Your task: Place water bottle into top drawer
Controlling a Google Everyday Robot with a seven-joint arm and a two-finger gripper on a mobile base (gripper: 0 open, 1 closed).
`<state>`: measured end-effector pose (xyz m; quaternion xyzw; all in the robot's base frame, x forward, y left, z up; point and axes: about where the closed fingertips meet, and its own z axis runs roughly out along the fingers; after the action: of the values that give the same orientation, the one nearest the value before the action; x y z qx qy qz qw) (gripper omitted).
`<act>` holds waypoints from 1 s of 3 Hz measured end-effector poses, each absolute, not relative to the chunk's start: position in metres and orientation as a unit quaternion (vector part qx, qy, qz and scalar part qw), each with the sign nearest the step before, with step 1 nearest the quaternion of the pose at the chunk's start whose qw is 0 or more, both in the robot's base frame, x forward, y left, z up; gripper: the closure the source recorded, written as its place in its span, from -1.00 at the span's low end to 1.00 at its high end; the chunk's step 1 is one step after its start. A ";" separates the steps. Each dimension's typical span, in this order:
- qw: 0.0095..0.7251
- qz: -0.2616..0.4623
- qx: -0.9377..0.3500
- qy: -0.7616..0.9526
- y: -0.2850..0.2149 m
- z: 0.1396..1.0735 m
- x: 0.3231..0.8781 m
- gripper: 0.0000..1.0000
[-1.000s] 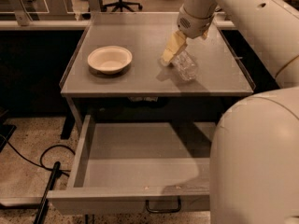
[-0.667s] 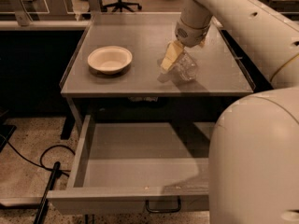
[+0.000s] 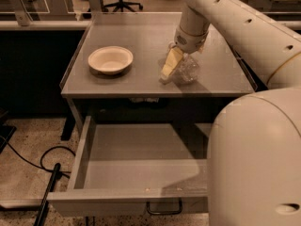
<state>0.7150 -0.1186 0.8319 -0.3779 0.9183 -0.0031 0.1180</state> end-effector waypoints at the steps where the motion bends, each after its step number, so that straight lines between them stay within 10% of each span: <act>1: 0.118 -0.003 -0.378 0.918 -0.119 0.832 0.715 -0.65; 3: 0.118 -0.003 -0.378 0.918 -0.119 0.832 0.715 0.31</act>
Offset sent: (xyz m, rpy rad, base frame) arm 0.0000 0.0000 -0.0002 -0.0001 0.0001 0.0002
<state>0.7151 -0.1186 0.8317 -0.3780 0.9182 -0.0031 0.1180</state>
